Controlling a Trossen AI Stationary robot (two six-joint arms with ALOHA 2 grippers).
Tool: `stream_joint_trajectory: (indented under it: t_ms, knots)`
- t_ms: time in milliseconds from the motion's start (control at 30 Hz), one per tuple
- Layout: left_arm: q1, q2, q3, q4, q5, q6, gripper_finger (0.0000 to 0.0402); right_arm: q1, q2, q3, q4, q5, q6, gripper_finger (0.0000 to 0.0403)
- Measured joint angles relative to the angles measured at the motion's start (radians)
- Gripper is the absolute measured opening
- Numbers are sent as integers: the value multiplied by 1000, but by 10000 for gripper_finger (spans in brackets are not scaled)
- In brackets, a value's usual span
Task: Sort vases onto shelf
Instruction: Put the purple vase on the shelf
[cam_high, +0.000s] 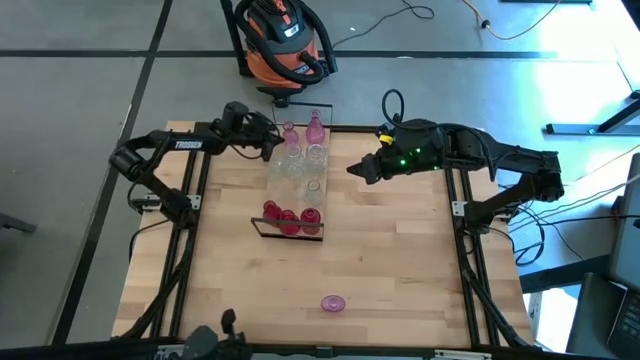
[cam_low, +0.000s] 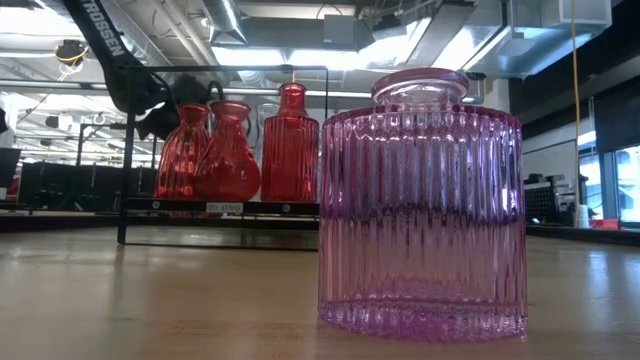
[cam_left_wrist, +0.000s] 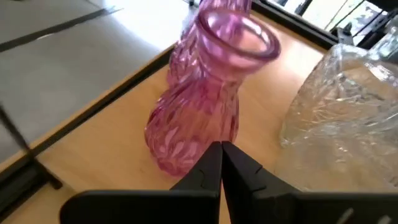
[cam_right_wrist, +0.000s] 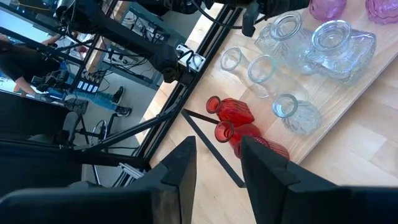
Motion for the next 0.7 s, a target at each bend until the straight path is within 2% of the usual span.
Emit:
stream_joint_trajectory:
  t_ms: [233, 700]
  knots:
    - [-32, 33, 0, 60, -77, -3, 0, 0, 0, 0, 0, 0, 5, 115]
    - [9, 33, 0, 112, -48, -90, 0, 1, 0, 0, 0, -27, 8, 115]
